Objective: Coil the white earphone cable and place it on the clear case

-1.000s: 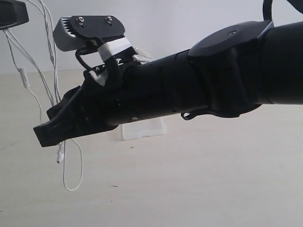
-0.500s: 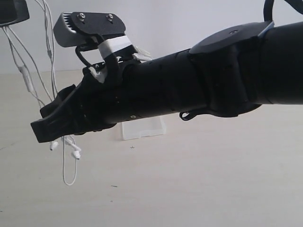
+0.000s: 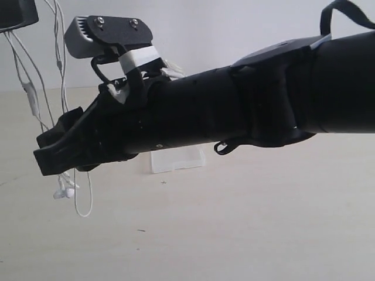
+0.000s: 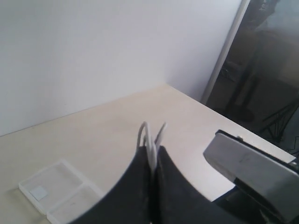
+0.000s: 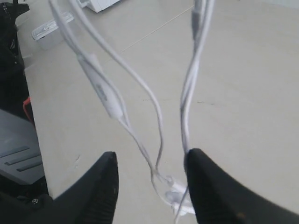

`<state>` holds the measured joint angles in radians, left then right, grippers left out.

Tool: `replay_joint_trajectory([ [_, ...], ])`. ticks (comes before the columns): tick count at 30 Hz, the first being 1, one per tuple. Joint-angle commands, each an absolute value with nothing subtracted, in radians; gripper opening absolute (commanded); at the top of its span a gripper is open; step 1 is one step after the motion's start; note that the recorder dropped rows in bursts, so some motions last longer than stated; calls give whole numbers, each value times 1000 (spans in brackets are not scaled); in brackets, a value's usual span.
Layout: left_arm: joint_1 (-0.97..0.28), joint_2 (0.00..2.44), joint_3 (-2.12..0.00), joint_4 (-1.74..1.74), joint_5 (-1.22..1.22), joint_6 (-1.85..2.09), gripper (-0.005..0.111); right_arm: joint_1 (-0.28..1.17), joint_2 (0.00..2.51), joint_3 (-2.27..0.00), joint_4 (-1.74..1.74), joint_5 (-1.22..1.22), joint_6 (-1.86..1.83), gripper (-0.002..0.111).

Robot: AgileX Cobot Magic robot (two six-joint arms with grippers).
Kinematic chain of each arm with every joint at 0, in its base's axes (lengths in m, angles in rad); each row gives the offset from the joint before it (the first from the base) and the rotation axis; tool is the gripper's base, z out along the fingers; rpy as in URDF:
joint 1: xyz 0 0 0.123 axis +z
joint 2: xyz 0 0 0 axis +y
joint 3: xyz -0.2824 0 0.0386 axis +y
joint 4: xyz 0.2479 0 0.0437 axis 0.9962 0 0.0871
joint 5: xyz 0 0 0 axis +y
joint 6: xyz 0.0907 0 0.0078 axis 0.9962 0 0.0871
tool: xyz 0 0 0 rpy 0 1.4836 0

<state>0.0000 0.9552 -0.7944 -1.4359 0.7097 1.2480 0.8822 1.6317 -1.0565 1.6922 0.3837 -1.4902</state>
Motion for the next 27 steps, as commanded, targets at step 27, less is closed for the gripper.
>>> replay_joint_trajectory([
  [27,0,953,-805,-1451,755,1274,0,884,1729,-1133,1744,390,-1598,47],
])
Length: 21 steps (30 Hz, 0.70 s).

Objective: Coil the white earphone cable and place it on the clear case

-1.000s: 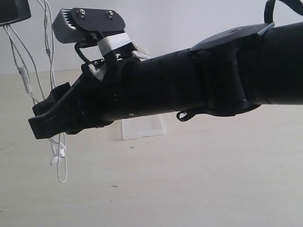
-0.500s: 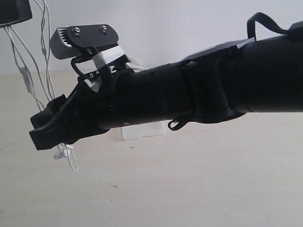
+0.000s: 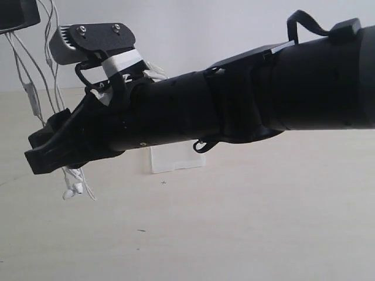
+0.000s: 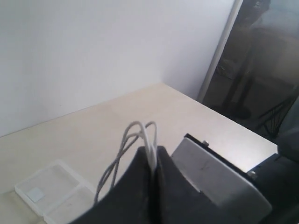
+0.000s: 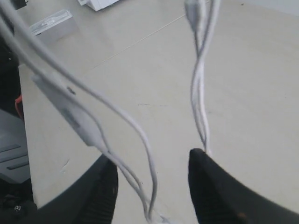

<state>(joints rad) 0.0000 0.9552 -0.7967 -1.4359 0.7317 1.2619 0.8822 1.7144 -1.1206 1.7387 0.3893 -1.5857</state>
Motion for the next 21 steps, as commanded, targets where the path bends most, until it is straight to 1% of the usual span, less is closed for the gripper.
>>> replay_joint_trajectory([
  [1,0,953,-805,-1451,755,1274,0,884,1729,-1133,1744,387,-1598,47],
  [5,0,953,-805,-1451,756,1276,0,884,1729,-1135,1744,375,-1608,47],
  [7,0,953,-805,-1451,756,1276,0,884,1729,-1135,1744,375,-1608,45],
  [9,0,953,-805,-1451,756,1276,0,884,1729,-1135,1744,375,-1608,40],
  [13,0,953,-805,-1451,754,1276,0,884,1729,-1135,1744,381,-1608,25],
  [15,0,953,-805,-1451,754,1276,0,884,1729,-1135,1744,385,-1608,20],
  [21,0,953,-805,-1451,752,1276,0,884,1729,-1135,1744,385,-1604,19],
])
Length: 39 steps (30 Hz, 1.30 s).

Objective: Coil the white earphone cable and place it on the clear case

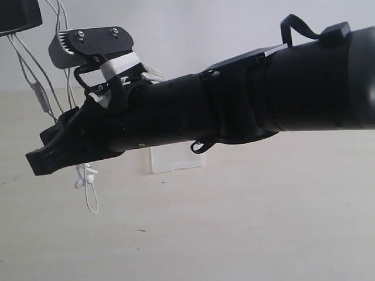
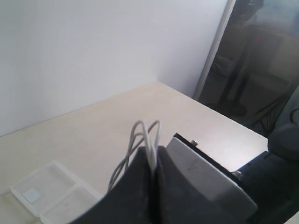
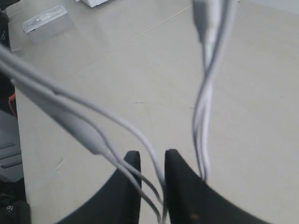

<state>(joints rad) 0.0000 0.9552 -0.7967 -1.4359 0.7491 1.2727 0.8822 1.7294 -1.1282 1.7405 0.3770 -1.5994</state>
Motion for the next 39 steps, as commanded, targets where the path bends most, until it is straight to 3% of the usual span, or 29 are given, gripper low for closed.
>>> replay_joint_trajectory([
  [1,0,953,-805,-1451,748,1276,0,884,1729,-1135,1744,385,-1604,19],
  [4,0,953,-805,-1448,746,1276,0,884,1729,-1135,1744,385,-1594,11],
  [6,0,953,-805,-1446,739,1276,0,884,1729,-1135,1744,390,-1594,0],
  [15,1,953,-805,-1408,705,1276,0,884,1718,-1133,1744,388,-1545,0],
  [25,1,949,-805,-1404,683,1272,0,884,1699,-1133,1515,450,-1396,0],
  [35,1,949,-805,-1404,683,1274,0,884,1699,-1133,1462,490,-1300,8],
  [37,1,949,-805,-1404,683,1274,0,884,1699,-1133,1458,503,-1300,18],
  [39,1,949,-805,-1404,683,1274,0,884,1699,-1133,1450,503,-1300,35],
])
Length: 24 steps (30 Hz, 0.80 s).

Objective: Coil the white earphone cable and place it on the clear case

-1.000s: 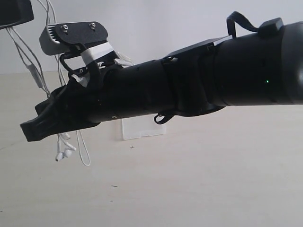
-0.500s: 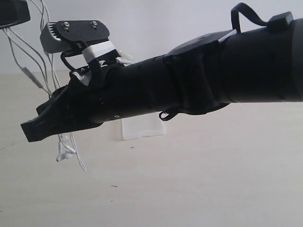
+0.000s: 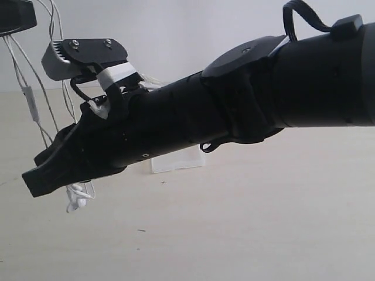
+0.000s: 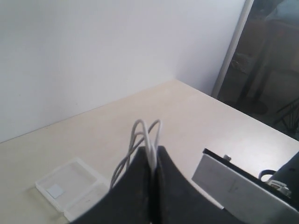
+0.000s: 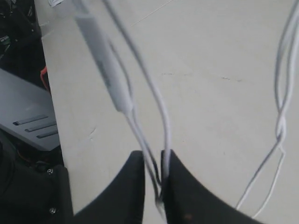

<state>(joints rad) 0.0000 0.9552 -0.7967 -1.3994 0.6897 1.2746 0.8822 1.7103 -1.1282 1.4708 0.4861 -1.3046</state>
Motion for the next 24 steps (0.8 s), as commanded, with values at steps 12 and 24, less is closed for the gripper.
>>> replay_joint_trajectory([
  [12,1,949,-805,-1397,683,1273,0,884,1699,-1133,1369,439,-1271,74],
  [24,1,949,-805,-1341,683,1310,0,884,1512,-1133,926,505,-882,68],
])
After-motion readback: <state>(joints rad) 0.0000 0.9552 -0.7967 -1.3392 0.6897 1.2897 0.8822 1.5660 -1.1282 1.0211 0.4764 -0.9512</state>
